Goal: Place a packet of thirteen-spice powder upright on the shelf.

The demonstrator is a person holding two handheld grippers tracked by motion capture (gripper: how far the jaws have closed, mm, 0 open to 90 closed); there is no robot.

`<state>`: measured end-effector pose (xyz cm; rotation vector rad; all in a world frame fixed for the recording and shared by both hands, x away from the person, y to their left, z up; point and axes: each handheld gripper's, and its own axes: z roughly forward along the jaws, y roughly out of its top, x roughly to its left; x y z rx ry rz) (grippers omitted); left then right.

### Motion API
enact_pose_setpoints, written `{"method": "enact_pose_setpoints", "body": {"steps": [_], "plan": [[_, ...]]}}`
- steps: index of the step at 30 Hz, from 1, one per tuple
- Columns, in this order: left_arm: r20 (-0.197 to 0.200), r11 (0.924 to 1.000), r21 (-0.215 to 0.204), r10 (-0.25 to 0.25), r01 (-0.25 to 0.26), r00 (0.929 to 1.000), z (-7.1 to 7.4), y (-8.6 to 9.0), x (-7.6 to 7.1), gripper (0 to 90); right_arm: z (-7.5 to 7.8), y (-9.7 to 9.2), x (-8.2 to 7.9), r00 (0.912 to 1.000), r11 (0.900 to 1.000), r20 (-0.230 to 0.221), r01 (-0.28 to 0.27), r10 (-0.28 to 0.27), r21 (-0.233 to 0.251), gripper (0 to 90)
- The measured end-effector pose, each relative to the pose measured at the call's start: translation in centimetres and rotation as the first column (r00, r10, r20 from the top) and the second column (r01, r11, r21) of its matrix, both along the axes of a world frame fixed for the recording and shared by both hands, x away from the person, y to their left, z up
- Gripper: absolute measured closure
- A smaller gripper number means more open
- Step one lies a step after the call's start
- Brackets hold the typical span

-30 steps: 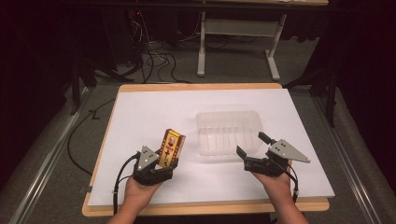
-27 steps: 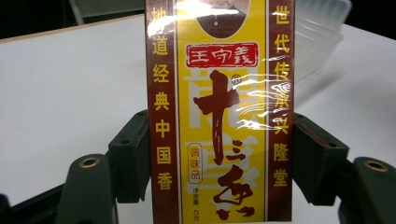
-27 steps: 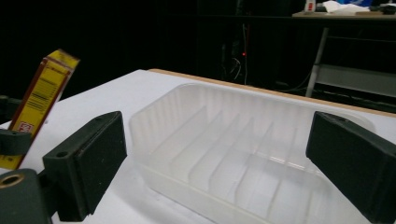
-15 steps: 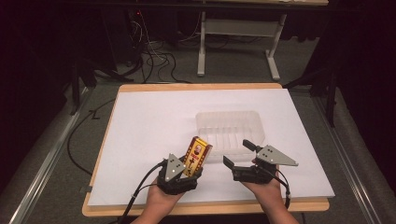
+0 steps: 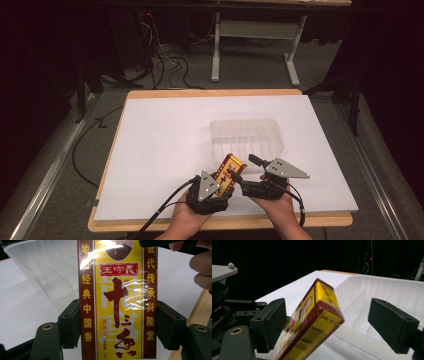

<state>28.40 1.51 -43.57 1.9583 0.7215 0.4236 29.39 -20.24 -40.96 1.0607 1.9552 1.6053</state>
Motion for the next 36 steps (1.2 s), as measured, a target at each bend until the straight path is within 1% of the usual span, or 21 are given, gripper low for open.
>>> {"method": "enact_pose_setpoints", "body": {"steps": [1, 3, 5, 8, 10, 14, 18, 21, 23, 29, 32, 33, 35, 36], "plan": [[0.001, 1.0, 0.0, 0.001, -0.001, 1.0, 0.0, 0.0, -0.1, 32.5, -0.1, 0.1, 0.0, 1.0, 1.0, -0.006, 0.0, 0.0, 0.002, 18.5], [0.009, 1.0, -0.003, 0.002, -0.002, 1.0, 0.1, 0.0, -0.2, 32.5, -0.1, 0.2, -0.1, 0.9998, 0.9998, -0.015, -0.016, 0.016, 0.011, 21.2], [0.018, 1.0, 0.001, 0.008, -0.008, 0.9998, 0.0, 0.1, -0.4, 32.5, -0.2, 0.5, -0.2, 0.9993, 0.9994, -0.016, -0.032, 0.032, 0.016, 24.1], [0.02, 0.9998, 0.003, 0.022, -0.022, 0.9996, 0.0, 0.5, -0.4, 32.5, -0.2, 0.7, -0.2, 0.9986, 0.9988, -0.027, -0.044, 0.045, 0.02, 27.9], [0.012, 0.9997, 0.003, 0.024, -0.024, 0.9996, 0.0, 0.6, -0.4, 32.5, -0.3, 0.8, 0.0, 0.9977, 0.9981, -0.038, -0.055, 0.056, 0.028, 31.7], [0.023, 0.9997, -0.012, 0.024, -0.023, 0.9995, 0.3, 0.6, -0.4, 32.5, -0.5, 1.0, 0.1, 0.9953, 0.996, -0.052, -0.079, 0.081, 0.04, 37.7], [0.026, 0.9996, -0.007, 0.026, -0.026, 0.9993, 0.1, 0.6, -0.2, 32.5, -0.5, 0.9, -0.1, 0.9938, 0.9943, -0.047, -0.099, 0.101, 0.041, 44.7], [0.017, 0.9995, -0.003, 0.031, -0.031, 0.9994, 0.0, 0.7, -0.1, 32.5, -0.7, 0.6, 0.2, 0.9918, 0.9927, -0.066, -0.106, 0.11, 0.058, 50.6], [0.017, 0.9995, -0.002, 0.033, -0.033, 0.9993, -0.1, 0.6, -0.1, 32.5, -0.8, 0.5, 0.4, 0.9902, 0.9919, -0.08, -0.11, 0.115, 0.065, 52.2], [0.011, 0.9997, -0.004, 0.024, -0.024, 0.9997, -0.2, 0.5, -0.1, 32.4, -0.9, 0.5, 0.3, 0.9897, 0.9909, -0.083, -0.111, 0.117, 0.077, 54.4], [0.032, 0.9999, 0.015, 0.008, -0.009, 0.9995, -0.1, 0.2, -0.5, 32.4, -1.0, 0.6, 0.3, 0.9882, 0.9904, -0.091, -0.116, 0.123, 0.075, 52.8], [0.036, 0.9998, 0.018, 0.01, -0.011, 0.9993, -0.1, 0.1, -0.6, 32.4, -1.1, 0.7, 0.3, 0.9881, 0.9907, -0.093, -0.116, 0.122, 0.071, 52.7], [0.036, 0.9997, 0.021, 0.012, -0.013, 0.9993, -0.1, 0.1, -0.6, 32.4, -1.1, 0.7, 0.3, 0.988, 0.9904, -0.092, -0.117, 0.124, 0.073, 54.7], [0.027, 0.9998, 0.018, 0.009, -0.01, 0.9996, -0.2, 0.1, -0.5, 32.5, -1.1, 0.7, 0.3, 0.9874, 0.9897, -0.093, -0.121, 0.128, 0.077, 56.9]]}}
